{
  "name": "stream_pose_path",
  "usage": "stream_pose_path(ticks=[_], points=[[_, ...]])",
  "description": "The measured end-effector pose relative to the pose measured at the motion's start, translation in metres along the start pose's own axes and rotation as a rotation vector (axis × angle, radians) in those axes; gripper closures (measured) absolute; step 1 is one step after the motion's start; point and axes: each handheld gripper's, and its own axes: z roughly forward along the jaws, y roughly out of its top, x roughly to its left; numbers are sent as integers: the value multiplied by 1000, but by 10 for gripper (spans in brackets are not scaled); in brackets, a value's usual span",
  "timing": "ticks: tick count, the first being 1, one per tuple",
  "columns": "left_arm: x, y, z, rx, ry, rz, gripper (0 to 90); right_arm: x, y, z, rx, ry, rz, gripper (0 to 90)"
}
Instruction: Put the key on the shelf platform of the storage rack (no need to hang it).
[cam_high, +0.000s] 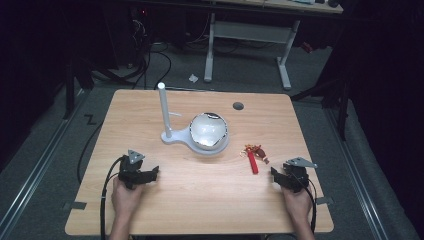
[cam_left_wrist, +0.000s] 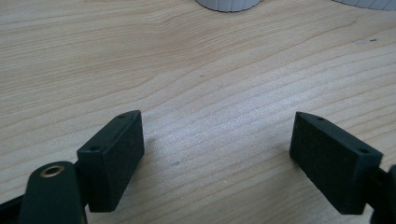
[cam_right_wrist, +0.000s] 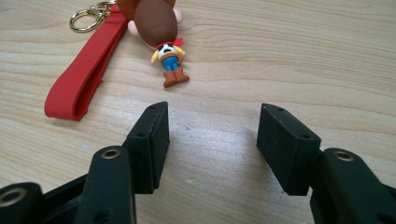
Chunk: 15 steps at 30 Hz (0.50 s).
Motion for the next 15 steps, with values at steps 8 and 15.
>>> stream_pose_path(ticks=[8, 15], points=[[0, 0, 0, 0, 0, 0, 182, 0, 0, 0, 0, 2, 0, 443], [0, 0, 0, 0, 0, 0, 181, 0, 0, 0, 0, 1, -3, 428]])
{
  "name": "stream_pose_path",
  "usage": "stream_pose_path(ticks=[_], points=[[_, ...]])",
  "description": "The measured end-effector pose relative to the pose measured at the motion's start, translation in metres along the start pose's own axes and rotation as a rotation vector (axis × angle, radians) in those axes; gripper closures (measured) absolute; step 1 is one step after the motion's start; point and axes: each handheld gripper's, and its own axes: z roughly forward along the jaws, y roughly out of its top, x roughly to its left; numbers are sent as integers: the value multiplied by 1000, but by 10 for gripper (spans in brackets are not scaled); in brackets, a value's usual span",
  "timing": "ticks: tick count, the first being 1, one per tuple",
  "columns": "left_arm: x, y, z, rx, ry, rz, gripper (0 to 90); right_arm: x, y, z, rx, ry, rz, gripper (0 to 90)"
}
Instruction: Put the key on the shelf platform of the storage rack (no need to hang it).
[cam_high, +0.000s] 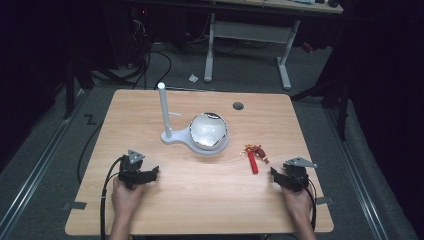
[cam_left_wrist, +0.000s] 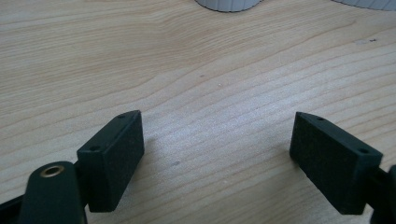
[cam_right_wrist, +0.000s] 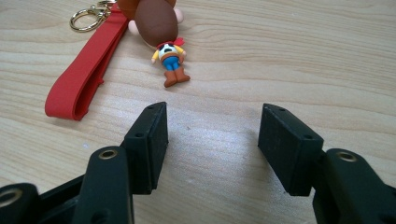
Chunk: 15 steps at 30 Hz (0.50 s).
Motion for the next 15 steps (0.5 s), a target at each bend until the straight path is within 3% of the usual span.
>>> stream_pose_path(ticks=[7, 13, 15], points=[[0, 0, 0, -1, 0, -1, 182, 3, 3, -1, 17, 1, -15, 421], [0, 0, 0, -1, 0, -1, 182, 10, 9, -8, -35, 20, -35, 438], [0, 0, 0, 0, 0, -1, 182, 14, 12, -12, -70, 60, -38, 460]])
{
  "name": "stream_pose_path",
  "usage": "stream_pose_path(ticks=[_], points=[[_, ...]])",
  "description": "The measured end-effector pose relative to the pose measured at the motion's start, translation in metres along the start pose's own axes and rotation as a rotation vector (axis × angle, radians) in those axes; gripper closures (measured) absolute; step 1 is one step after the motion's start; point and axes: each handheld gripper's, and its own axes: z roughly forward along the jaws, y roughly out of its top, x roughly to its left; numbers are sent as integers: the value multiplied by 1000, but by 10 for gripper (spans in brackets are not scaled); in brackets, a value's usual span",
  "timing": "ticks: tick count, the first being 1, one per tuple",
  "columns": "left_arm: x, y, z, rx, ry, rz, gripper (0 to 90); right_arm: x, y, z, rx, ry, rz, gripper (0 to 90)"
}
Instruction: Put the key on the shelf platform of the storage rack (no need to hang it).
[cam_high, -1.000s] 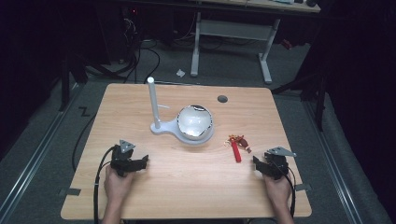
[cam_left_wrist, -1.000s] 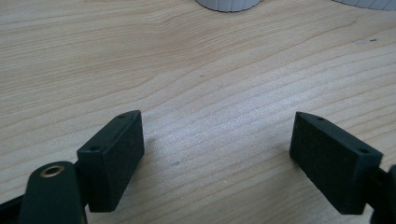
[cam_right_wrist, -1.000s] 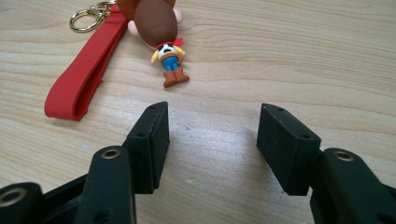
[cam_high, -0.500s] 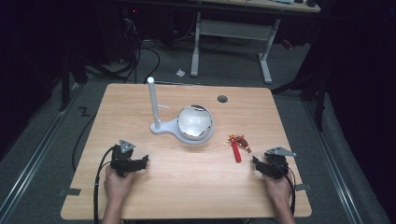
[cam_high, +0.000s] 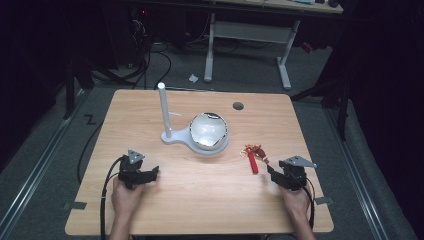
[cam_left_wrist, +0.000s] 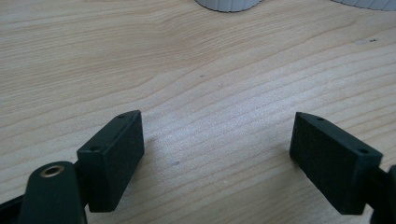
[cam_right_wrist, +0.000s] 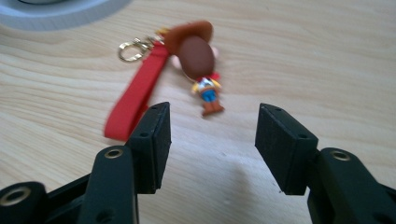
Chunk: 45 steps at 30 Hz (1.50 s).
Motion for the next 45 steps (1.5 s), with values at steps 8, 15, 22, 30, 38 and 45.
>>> stream_pose_path(ticks=[8, 15, 22, 30, 38, 45], points=[[0, 0, 0, 0, 0, 0, 182, 5, 13, 5, -13, 30, -6, 466], [0, 0, 0, 0, 0, 0, 182, 5, 19, 17, 5, 47, 7, 497], [0, 0, 0, 0, 0, 0, 182, 7, 26, 28, 18, 48, -5, 506], [0, 0, 0, 1, -1, 1, 181, 9, 36, 39, 15, 36, -44, 504], [0, 0, 0, 1, 1, 2, 177, 6, 37, 48, 25, 35, -33, 498], [-1, 0, 0, 3, -1, 8, 170, 3, 35, 55, 44, 47, -29, 483]])
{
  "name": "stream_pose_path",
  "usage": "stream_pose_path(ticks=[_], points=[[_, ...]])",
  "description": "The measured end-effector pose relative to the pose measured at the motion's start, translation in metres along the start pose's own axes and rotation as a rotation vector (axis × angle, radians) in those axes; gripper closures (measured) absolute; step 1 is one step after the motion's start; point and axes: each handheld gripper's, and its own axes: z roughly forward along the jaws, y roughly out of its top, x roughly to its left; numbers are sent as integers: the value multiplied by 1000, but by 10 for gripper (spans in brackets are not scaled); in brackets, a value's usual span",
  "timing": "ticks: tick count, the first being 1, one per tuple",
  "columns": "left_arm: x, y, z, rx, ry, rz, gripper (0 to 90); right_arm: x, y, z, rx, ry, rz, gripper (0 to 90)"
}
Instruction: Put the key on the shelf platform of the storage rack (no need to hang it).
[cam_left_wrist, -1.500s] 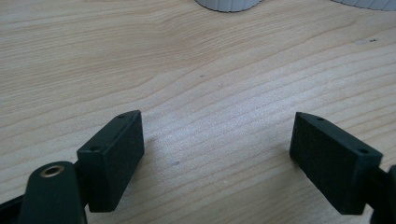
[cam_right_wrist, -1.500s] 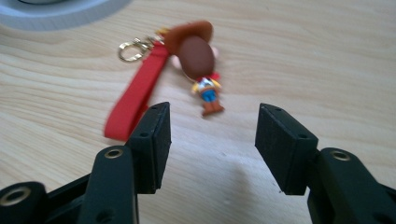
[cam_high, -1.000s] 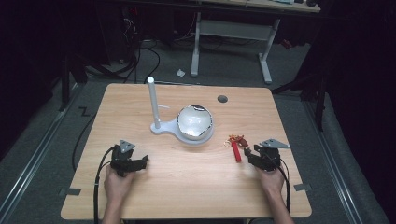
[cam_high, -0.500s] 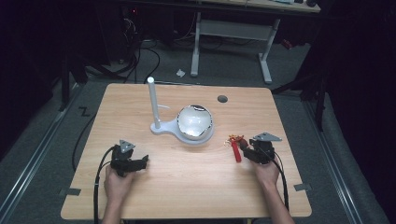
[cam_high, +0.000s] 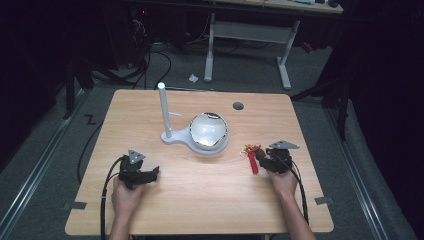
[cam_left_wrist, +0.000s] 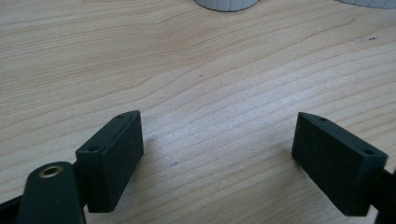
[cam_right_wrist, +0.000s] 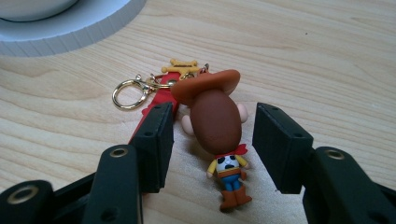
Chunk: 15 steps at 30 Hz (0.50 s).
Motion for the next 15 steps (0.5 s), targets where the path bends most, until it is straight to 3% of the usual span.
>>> stream_pose_path(ticks=[8, 15], points=[[0, 0, 0, 0, 0, 0, 170, 2, 0, 9, 22, -20, -30, 480], [0, 0, 0, -1, 0, -1, 170, 4, 5, 15, 36, -38, -67, 547]])
